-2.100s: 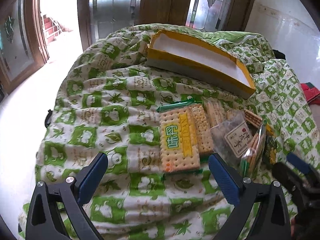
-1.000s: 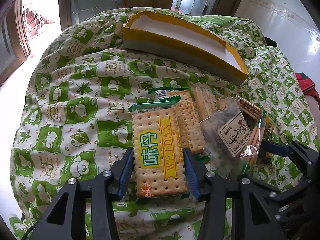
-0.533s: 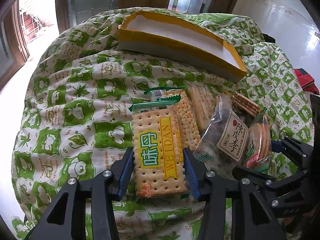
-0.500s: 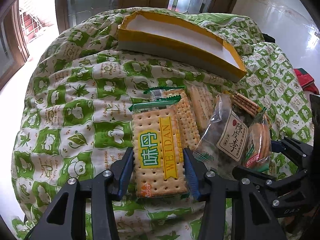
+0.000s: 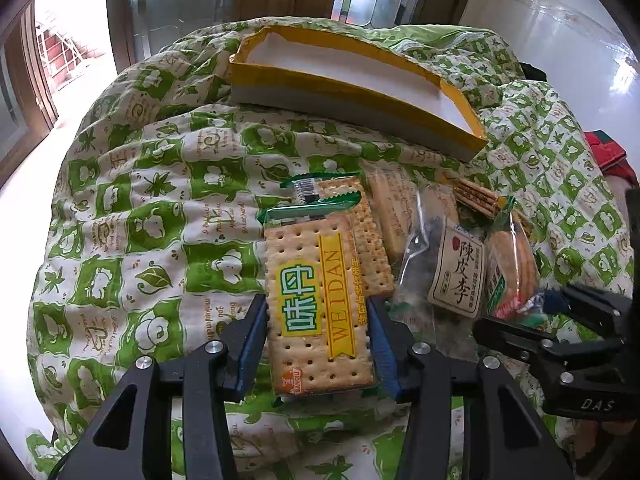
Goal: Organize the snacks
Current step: 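Move left tool over the WEIDAN cracker pack while right tool approaches the round-cracker pack, then close left gripper on the WEIDAN pack while right gripper grasps the round-cracker pack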
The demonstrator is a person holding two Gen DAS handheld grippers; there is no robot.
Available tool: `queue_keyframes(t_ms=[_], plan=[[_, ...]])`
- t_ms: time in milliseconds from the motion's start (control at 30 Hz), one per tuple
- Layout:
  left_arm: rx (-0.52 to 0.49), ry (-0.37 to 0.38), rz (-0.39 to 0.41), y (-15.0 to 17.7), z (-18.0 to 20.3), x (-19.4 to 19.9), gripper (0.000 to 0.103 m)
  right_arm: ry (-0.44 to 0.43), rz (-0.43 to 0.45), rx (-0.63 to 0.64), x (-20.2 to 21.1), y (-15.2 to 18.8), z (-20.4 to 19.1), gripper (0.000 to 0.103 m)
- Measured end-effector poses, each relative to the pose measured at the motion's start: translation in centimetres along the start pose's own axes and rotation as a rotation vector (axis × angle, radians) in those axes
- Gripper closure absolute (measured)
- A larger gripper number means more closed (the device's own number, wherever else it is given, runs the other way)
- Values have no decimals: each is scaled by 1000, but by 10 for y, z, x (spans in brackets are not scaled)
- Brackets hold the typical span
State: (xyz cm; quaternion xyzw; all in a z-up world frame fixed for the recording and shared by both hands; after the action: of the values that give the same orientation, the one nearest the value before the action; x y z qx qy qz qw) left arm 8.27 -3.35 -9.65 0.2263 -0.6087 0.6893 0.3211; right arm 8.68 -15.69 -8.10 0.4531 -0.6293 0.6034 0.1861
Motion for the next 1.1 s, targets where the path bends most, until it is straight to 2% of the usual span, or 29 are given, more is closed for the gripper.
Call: queue_keyframes(t_ms=[200, 233, 267, 367, 600, 633, 767, 1100], plan=[[-5, -1, 4, 0, 4, 2, 52, 60, 58, -77, 23, 4, 13, 59], [-3, -3, 3, 1, 3, 2, 52, 72, 65, -89, 25, 4, 16, 67], [1, -5, 2, 3, 1, 2, 52, 87, 74, -99, 28, 3, 19, 70], [9, -9, -3, 6, -1, 2, 51, 133, 91, -114, 30, 1, 30, 73], [3, -22, -8, 7, 0, 0, 52, 150, 139, -43, 14, -21, 28, 76], [4, -21, -7, 6, 0, 0, 52, 155, 147, -41, 14, -23, 30, 80], [14, -15, 4, 4, 0, 2, 51, 134, 186, -81, 24, -29, 38, 84], [60, 15, 38, -6, -1, 15, 52, 17, 245, -155, 49, -34, 30, 86]])
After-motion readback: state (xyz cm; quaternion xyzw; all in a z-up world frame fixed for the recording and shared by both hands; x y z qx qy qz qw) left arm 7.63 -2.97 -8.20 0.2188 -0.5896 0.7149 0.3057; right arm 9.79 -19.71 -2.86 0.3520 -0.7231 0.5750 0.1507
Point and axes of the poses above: each gripper's, at about its wrist camera, not at the fingertips, and x roughly against the way its jaws point, z to its right, y to its underside, the point moved 9 cm from there along -x, roughly the way its jaws point, and after that the axes turned 13 degrees about z, right-handed, at the moved point
